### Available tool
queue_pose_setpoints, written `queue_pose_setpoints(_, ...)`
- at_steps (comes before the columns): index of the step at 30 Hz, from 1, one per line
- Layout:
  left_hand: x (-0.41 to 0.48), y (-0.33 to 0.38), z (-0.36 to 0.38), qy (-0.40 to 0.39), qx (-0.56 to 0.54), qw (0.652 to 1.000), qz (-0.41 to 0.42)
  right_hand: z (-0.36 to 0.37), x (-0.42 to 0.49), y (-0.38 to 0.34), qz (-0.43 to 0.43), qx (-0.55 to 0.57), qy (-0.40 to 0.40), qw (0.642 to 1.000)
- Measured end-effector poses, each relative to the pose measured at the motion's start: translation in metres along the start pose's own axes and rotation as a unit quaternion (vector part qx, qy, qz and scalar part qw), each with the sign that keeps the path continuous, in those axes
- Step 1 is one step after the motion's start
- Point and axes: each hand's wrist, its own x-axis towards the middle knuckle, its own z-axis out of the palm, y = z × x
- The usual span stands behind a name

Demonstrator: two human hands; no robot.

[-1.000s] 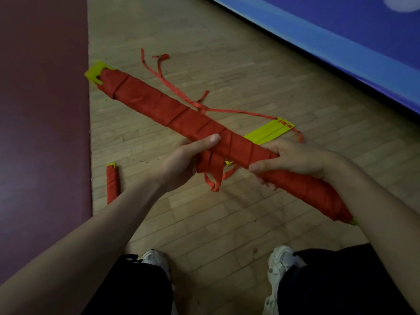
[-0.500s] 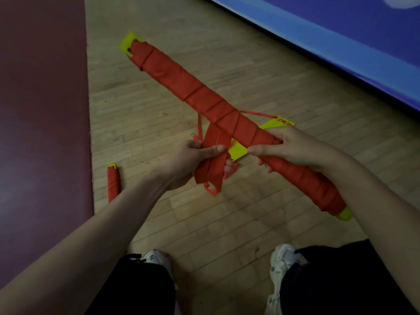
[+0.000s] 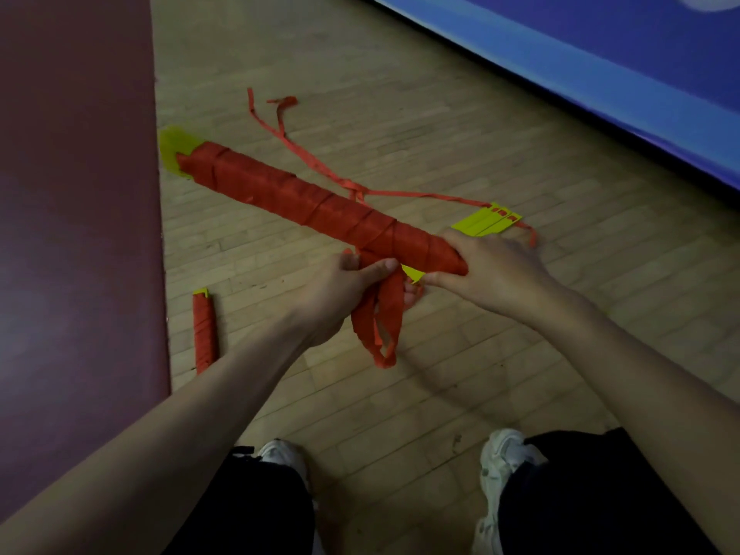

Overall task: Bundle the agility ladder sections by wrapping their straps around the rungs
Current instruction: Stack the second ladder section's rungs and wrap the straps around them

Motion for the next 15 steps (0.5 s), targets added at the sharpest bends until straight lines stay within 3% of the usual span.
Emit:
queue_pose_setpoints(6,0.003,-0.001,0.002,0.034,-0.029,0.999,0.015,-0.001,-0.006,-0.016,-0.032,-0.07,0.059,0.995)
queue_pose_setpoints(11,0.002,0.0,-0.002,0.045,0.034,0.997,0.057,0.011,-0.005,-0.007,-0.084,-0.108,0.156,0.978)
queue_pose_setpoints(15,0.003,0.008,0.002,0.061,-0.024,0.997,0.034,0.013,-0.005,-0.007,-0.094,-0.097,0.183,0.974)
